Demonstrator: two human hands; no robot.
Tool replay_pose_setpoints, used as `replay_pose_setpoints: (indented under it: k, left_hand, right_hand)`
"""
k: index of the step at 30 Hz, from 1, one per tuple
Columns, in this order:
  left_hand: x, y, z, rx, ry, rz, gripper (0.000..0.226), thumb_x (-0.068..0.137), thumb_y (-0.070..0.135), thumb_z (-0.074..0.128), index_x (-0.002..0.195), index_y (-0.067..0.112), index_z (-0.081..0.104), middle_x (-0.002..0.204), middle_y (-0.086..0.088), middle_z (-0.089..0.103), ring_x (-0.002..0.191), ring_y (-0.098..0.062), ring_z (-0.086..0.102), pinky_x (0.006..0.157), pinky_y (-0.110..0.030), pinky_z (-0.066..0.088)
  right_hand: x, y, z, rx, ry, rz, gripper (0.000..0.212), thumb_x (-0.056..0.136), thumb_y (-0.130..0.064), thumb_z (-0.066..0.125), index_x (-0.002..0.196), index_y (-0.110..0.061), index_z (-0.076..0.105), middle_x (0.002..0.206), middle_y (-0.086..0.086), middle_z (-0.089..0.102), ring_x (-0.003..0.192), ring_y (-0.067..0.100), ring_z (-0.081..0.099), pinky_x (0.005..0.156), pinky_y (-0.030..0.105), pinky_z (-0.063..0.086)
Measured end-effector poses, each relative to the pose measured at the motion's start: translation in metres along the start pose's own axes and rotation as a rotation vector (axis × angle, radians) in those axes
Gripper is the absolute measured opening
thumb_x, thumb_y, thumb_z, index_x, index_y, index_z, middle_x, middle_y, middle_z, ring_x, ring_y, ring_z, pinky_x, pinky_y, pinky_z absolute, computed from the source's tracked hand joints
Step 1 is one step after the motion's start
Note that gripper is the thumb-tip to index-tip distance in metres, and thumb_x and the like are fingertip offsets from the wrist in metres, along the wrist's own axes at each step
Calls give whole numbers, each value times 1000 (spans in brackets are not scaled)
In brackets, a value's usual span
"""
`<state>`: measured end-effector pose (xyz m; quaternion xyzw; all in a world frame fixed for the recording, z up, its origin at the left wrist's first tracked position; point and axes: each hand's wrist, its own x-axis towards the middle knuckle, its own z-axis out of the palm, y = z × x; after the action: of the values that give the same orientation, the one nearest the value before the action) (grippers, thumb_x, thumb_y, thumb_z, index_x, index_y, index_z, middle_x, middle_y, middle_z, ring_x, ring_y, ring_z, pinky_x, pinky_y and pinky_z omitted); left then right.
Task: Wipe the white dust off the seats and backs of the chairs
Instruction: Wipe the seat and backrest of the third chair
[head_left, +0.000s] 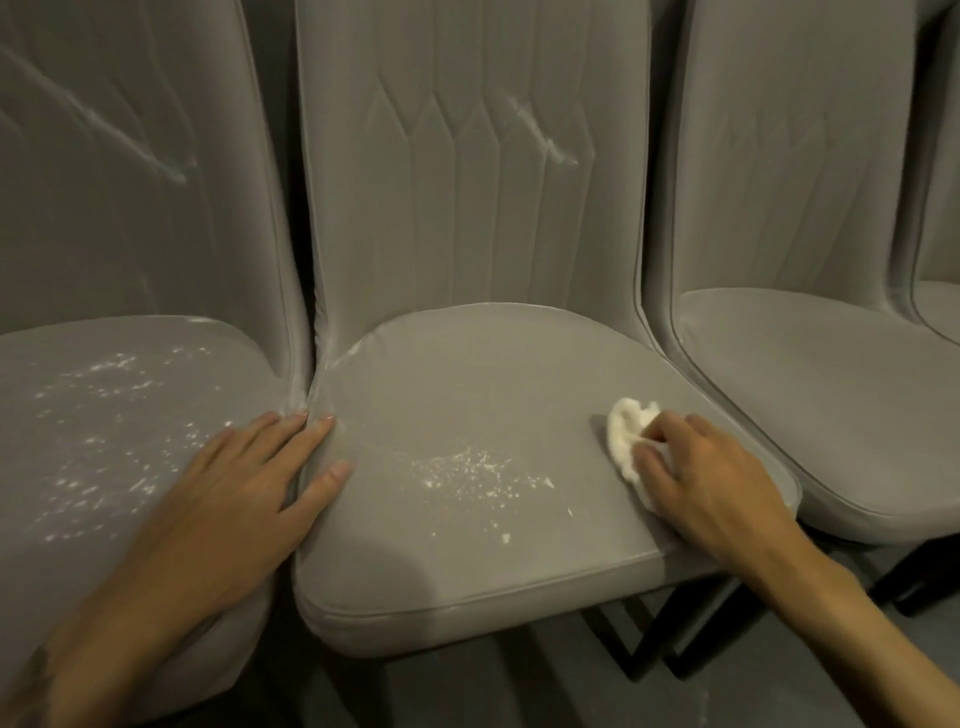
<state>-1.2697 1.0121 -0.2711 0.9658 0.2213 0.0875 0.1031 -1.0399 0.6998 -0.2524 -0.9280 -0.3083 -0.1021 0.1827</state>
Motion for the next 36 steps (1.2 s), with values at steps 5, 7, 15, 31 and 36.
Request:
replay_pose_setpoints:
  k: [5,7,15,31,36]
  left_hand:
    - [-5,-1,1,62,-40,15,93,83,80,-5,163,35,14,170,5,25,159,-17,17,130,-41,11]
    - [-5,2,-3,18,-38,-5,95,85,77,3,163,28,28,169,3,29,158,-19,21,130,-42,13]
    - [-6,-2,0,118,63,113,70,102,60,28,156,18,44,155,-11,52,144,-36,48,118,-56,38]
    - [-9,-6,2,233,74,153,60,104,49,37,156,19,37,146,-16,58,133,-42,57,106,-60,47]
    - [-8,-5,3,177,-9,61,77,98,63,14,161,24,33,159,-8,47,148,-33,41,120,-53,32]
  right_hand:
    - [-15,-43,16,-26,66,-80,20,97,-35,47,98,-18,59,88,5,58,72,21,46,66,37,42]
    - [-22,-66,25,0,30,-203,22,98,-39,43,99,-21,56,89,0,56,75,20,49,67,39,46]
    - [-18,-17,6,-20,77,11,21,99,-36,48,103,-18,59,91,4,57,77,21,51,69,36,42]
    - [-13,-83,28,-31,19,-252,25,100,-33,45,106,-12,56,102,14,62,85,34,55,76,44,44]
    - [15,-74,28,34,-104,-298,28,101,-38,40,112,-16,55,108,9,61,91,30,56,80,42,47]
